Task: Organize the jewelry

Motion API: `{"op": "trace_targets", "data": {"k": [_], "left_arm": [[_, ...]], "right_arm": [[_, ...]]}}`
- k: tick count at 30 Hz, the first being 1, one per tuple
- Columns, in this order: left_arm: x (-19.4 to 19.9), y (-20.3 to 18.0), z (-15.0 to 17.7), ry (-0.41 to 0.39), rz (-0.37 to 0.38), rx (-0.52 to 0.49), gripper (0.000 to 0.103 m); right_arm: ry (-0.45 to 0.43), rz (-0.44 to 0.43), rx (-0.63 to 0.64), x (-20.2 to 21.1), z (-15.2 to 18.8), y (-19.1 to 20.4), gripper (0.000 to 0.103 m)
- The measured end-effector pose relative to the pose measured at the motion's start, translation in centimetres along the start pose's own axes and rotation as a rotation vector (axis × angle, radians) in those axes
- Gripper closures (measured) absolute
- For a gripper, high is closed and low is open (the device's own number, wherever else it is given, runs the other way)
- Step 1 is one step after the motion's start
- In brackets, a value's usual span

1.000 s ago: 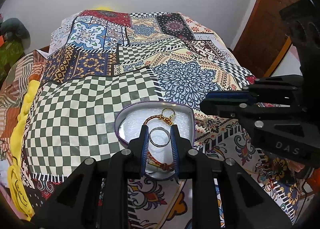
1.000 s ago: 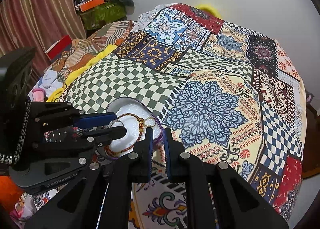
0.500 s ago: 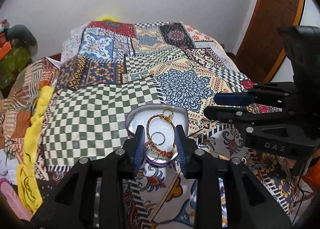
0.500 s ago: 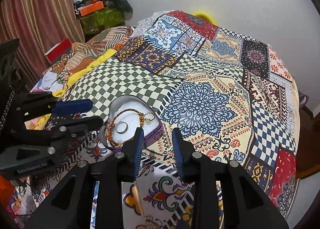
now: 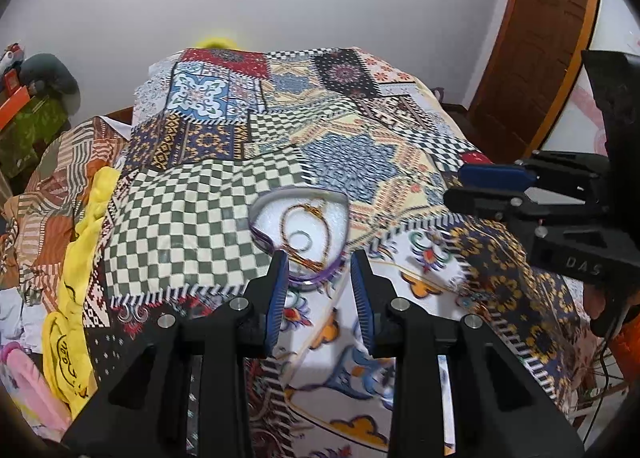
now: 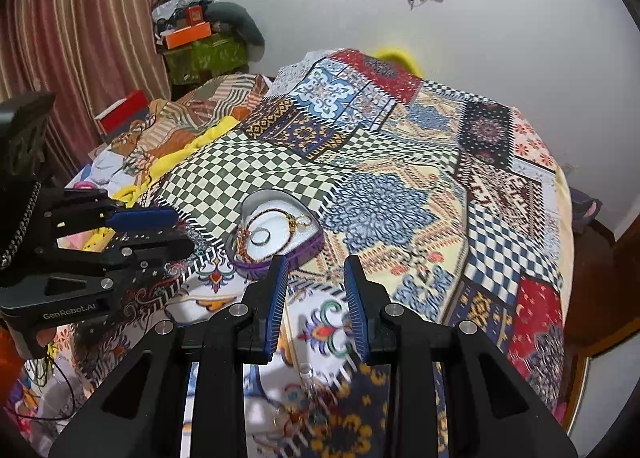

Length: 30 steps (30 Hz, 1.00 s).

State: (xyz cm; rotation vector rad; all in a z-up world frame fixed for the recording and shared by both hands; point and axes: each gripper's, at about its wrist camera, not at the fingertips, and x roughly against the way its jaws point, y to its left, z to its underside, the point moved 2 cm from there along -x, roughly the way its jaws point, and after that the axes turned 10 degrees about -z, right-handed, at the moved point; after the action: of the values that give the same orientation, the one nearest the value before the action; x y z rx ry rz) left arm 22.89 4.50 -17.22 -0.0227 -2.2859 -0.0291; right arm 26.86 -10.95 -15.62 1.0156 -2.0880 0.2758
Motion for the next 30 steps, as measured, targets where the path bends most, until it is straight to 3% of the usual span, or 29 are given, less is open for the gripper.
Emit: {"op": "trace_targets", "data": {"k": [12,20,30], "left_arm": [[0.7,-5.6,2.1,0.038,0.066,-0.107,0.072],[-2.1,-8.2,2.8,0.089,0.089,-0.153,0.072],[-5.3,-10.5,2.9,0.115,0.104,-0.242,0.072]], "right_arm": [[0.021,0.064,-0.053,2.5,4.5,-2.0,0.077],[0.06,0.058,-0.107,2.0,7.3,-3.5,0.077],[0.065,0.033,-0.139,1.5,7.9,-4.0,0.077]]}}
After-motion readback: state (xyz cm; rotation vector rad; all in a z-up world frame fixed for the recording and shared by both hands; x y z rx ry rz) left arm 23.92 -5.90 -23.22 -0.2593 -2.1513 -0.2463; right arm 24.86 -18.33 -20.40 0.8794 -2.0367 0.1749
